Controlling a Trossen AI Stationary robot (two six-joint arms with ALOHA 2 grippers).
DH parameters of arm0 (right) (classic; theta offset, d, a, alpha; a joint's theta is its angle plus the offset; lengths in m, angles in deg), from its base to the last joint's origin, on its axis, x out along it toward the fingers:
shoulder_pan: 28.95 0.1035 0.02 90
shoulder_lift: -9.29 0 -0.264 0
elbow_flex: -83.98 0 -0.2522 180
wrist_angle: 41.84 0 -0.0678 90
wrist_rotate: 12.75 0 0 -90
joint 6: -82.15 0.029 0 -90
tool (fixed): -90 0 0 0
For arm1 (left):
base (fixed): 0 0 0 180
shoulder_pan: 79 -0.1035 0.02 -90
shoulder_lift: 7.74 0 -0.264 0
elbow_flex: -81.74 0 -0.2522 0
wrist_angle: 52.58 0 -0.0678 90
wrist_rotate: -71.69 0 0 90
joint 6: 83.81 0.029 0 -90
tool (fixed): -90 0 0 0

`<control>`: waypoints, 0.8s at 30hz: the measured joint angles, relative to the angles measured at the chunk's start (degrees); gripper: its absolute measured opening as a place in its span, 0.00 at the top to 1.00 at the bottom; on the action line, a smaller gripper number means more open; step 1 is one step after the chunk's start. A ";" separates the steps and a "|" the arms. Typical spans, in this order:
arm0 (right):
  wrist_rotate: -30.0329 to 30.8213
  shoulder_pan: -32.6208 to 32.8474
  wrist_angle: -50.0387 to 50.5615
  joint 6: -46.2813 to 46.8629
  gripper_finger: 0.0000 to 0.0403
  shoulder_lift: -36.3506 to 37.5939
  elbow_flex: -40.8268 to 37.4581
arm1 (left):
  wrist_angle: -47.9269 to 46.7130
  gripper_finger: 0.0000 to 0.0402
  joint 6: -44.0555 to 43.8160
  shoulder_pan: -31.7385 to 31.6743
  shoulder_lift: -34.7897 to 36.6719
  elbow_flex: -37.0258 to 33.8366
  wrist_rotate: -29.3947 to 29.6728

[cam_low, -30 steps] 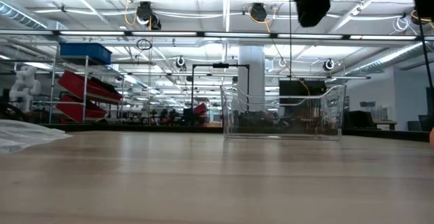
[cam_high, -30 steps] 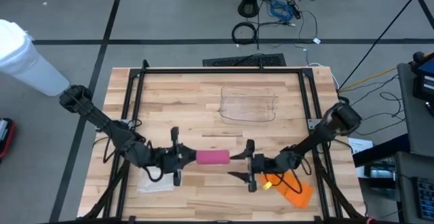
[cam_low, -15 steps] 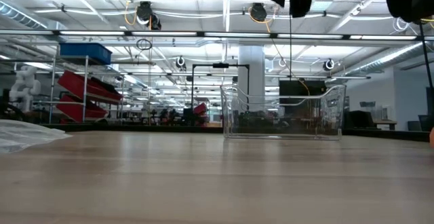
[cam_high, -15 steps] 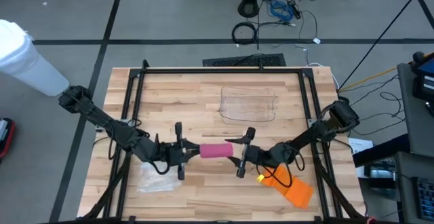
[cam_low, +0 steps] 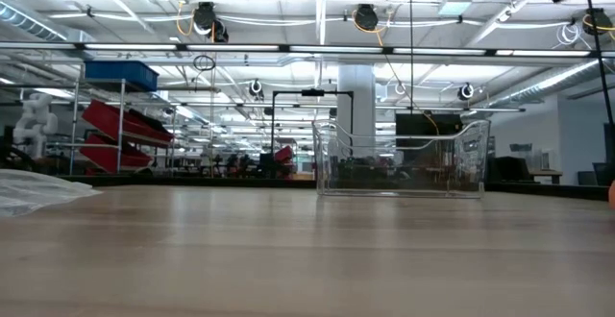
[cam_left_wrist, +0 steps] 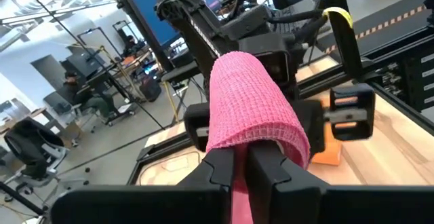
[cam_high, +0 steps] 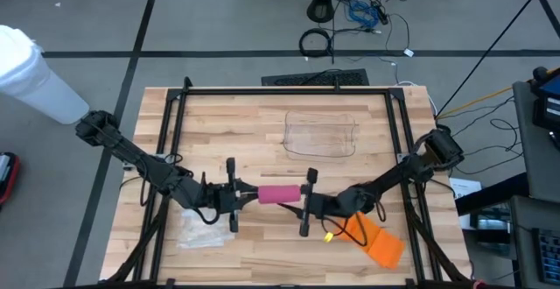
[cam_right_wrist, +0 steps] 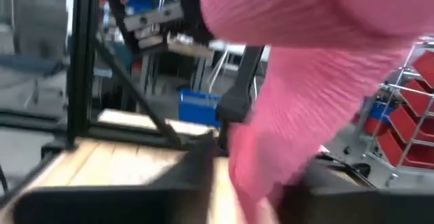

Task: Roll bandage
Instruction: Roll the pink bandage

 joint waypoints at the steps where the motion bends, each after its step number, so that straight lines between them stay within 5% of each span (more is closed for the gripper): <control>1: -0.05 -0.22 2.88 -0.48 0.90 0.00 0.93 | -0.06 0.96 -0.02 0.00 0.00 0.00 0.00; 5: 1.83 -0.50 8.19 -1.12 0.99 0.00 3.29 | -1.37 0.96 -0.07 0.00 0.00 0.02 0.00; 14: 4.26 1.85 25.89 5.45 1.00 5.12 3.42 | -4.11 0.96 -2.64 1.18 1.03 0.02 2.75; 24: -9.29 2.54 23.97 13.66 1.00 5.51 3.36 | -3.90 0.96 1.21 1.09 1.07 0.02 2.93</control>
